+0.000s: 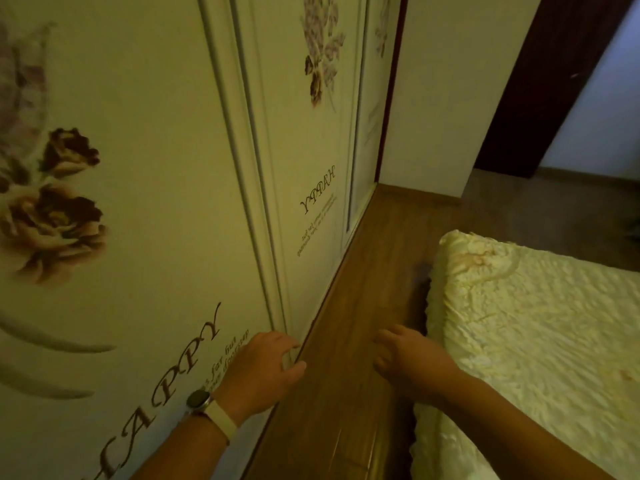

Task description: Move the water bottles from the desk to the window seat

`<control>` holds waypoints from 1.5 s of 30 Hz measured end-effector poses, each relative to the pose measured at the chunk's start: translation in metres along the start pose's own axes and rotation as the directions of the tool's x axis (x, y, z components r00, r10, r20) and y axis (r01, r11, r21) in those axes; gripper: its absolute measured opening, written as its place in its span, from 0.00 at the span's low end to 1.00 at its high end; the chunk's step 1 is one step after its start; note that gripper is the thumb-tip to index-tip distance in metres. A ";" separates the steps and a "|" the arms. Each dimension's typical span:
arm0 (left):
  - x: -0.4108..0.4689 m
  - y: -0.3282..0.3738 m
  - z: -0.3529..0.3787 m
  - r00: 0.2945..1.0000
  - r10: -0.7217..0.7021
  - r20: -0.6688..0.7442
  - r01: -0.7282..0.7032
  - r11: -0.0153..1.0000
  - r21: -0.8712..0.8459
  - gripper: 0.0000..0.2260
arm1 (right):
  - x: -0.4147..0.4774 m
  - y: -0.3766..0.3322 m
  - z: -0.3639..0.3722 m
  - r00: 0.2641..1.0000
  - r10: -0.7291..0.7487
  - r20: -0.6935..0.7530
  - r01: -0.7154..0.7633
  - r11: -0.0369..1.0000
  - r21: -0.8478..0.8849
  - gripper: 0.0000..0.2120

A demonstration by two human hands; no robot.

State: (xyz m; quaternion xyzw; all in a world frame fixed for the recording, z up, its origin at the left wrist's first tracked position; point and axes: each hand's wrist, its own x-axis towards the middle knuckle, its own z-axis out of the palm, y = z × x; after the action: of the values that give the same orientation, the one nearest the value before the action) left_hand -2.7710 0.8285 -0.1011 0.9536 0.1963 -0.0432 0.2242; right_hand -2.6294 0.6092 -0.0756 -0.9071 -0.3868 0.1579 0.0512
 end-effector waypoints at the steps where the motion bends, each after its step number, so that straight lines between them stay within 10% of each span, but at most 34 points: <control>1: 0.011 0.002 -0.003 1.000 0.024 -0.001 -0.024 1.000 0.011 0.21 | 0.004 0.002 -0.005 1.000 0.015 -0.009 -0.015 1.000 0.000 0.21; 12: 0.146 0.058 -0.004 0.984 0.152 0.094 -0.151 0.988 -0.015 0.34 | 0.070 0.086 -0.030 0.985 0.166 -0.054 -0.159 0.981 0.107 0.17; 18: 0.256 0.106 0.005 0.981 0.168 0.099 -0.172 0.984 0.034 0.19 | 0.136 0.170 -0.041 0.973 0.207 -0.102 -0.185 0.964 0.189 0.17; 45: 0.617 0.259 0.000 0.951 0.260 0.169 -0.228 0.956 -0.185 0.21 | 0.359 0.408 -0.174 0.922 0.353 -0.159 -0.321 0.927 0.196 0.18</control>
State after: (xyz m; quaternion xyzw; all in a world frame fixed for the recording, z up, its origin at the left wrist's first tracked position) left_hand -2.1016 0.8343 -0.1001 0.9403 0.0570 -0.0902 0.3231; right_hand -2.0595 0.5879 -0.0869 -0.9637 -0.2032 0.1081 0.1355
